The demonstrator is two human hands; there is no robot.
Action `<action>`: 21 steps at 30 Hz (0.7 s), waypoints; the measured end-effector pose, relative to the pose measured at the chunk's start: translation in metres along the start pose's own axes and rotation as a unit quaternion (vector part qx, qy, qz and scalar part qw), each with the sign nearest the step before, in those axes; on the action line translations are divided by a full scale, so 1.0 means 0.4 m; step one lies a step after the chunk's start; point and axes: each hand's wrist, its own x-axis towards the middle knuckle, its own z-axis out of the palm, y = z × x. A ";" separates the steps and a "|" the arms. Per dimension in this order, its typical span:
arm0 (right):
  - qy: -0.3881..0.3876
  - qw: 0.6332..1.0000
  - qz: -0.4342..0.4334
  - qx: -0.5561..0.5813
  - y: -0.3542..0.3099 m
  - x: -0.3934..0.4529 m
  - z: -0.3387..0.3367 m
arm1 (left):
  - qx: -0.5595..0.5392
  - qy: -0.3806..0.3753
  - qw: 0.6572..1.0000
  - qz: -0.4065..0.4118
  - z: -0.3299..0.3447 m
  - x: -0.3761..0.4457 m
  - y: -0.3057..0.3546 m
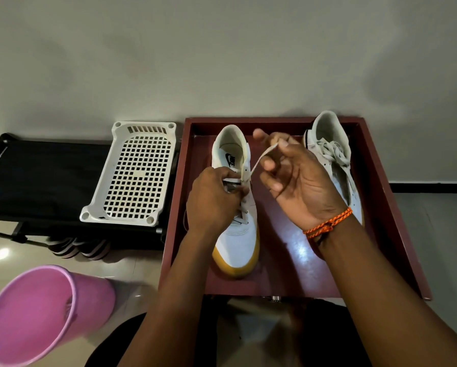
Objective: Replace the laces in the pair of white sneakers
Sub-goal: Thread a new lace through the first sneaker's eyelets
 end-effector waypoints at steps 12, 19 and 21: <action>0.104 0.732 -0.009 -0.673 0.127 0.013 -0.075 | 0.032 0.016 0.999 0.029 -0.007 -0.004 0.008; 0.115 0.949 -0.011 -0.292 0.071 0.020 -0.032 | 0.021 0.009 1.000 0.021 -0.009 -0.003 0.016; 0.093 0.976 -0.017 -0.195 0.052 0.021 -0.025 | 0.023 0.009 0.999 0.022 -0.010 -0.005 0.018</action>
